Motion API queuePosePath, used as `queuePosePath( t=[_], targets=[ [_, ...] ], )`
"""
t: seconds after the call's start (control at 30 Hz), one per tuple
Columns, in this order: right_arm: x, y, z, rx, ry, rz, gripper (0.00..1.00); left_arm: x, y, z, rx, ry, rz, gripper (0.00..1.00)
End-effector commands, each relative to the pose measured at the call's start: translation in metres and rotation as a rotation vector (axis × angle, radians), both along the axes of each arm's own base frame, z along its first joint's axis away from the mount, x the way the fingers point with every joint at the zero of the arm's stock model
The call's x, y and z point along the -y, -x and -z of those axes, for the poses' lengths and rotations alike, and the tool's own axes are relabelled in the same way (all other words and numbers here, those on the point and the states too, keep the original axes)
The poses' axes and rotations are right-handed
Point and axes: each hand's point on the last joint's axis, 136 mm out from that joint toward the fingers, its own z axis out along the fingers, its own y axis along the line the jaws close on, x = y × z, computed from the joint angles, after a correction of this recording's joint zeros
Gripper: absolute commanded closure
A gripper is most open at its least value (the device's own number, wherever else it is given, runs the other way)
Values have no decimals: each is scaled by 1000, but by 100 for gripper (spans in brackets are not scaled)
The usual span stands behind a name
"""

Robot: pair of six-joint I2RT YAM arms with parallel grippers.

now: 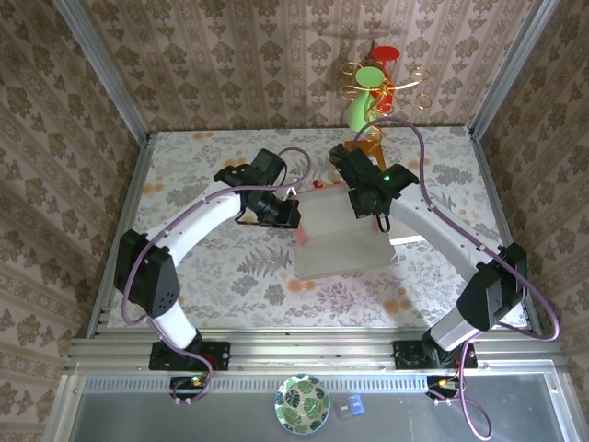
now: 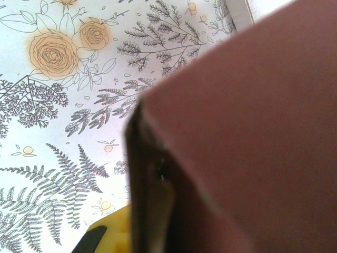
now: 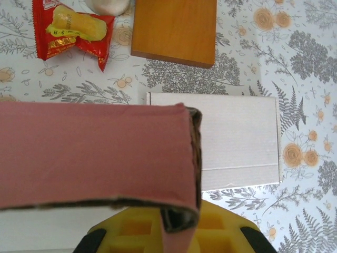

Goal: Fold the paper box

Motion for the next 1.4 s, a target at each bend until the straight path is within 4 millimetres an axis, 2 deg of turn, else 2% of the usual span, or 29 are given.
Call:
queuePosePath(
  t=[0.0, 0.2, 0.33, 0.53, 0.7, 0.93, 1.1, 1.37],
  targets=[
    [15, 3, -7, 16, 91, 66, 100, -7, -1, 3, -21, -38, -31, 100],
    [1, 15, 12, 11, 80, 125, 100, -17, -7, 26, -3, -82, -82, 100],
    [-9, 23, 29, -6, 68, 160, 100, -24, -9, 56, -8, -110, -123, 100],
    [-25, 33, 69, -86, 85, 154, 100, -31, -10, 103, -22, -124, -189, 98],
    [-31, 37, 84, -118, 98, 150, 100, -34, -11, 129, -42, -116, -233, 92],
    [-34, 37, 94, -150, 117, 124, 100, -42, -24, 134, -3, -97, -293, 81],
    [-35, 37, 95, -157, 123, 114, 100, -44, -32, 129, 46, -96, -305, 81],
    [-38, 37, 90, -142, 108, 112, 100, -54, -33, 132, 76, -167, -331, 81]
  ],
)
